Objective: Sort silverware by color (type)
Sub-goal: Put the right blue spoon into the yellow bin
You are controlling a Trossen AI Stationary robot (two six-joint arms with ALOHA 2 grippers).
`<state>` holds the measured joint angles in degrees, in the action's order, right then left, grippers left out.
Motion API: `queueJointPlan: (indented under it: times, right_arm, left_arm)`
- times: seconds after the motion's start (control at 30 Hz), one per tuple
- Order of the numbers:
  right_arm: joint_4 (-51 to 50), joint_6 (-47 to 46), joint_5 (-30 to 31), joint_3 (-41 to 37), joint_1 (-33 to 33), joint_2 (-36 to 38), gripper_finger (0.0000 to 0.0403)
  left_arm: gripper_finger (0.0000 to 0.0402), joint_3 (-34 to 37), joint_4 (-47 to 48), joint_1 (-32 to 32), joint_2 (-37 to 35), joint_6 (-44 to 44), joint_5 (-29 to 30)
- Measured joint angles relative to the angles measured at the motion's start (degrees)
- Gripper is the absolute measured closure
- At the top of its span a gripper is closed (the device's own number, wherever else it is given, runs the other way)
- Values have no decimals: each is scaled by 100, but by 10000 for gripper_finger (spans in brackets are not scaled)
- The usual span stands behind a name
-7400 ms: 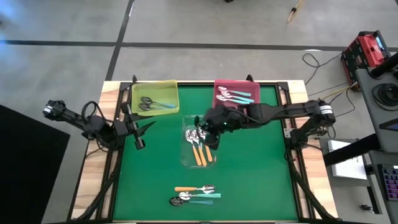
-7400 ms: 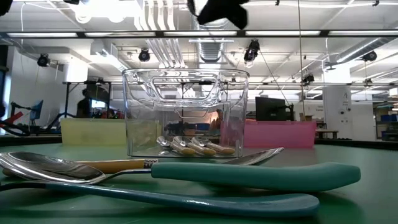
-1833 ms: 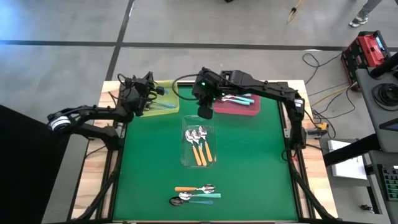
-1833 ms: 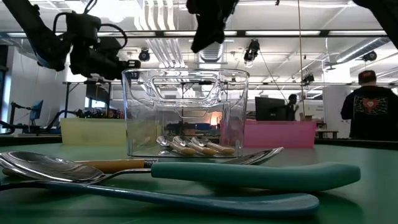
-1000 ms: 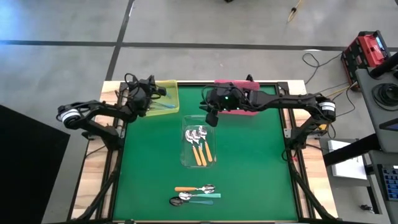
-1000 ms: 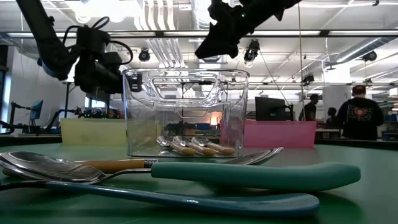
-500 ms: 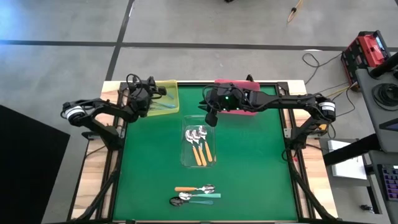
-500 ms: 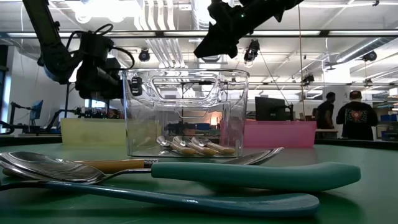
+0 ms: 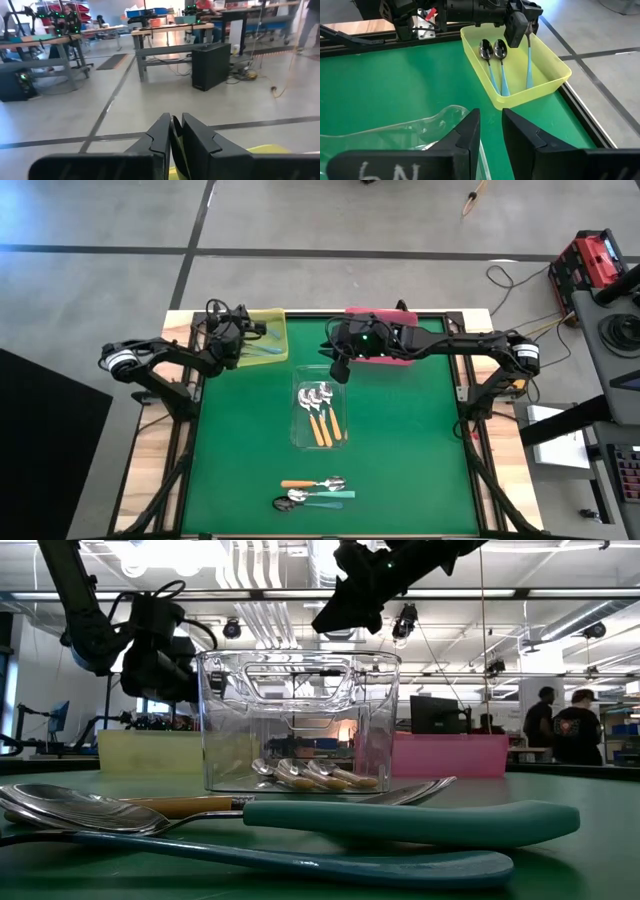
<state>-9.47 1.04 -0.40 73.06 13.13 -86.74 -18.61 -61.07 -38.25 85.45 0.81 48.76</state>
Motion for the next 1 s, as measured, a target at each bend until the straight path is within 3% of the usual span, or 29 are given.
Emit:
queueJointPlan:
  times: [1.0]
  right_arm:
    - [-2,-63,1,0,0,-2,319]
  left_arm:
    - [348,9,540,-1,2,-87,22]
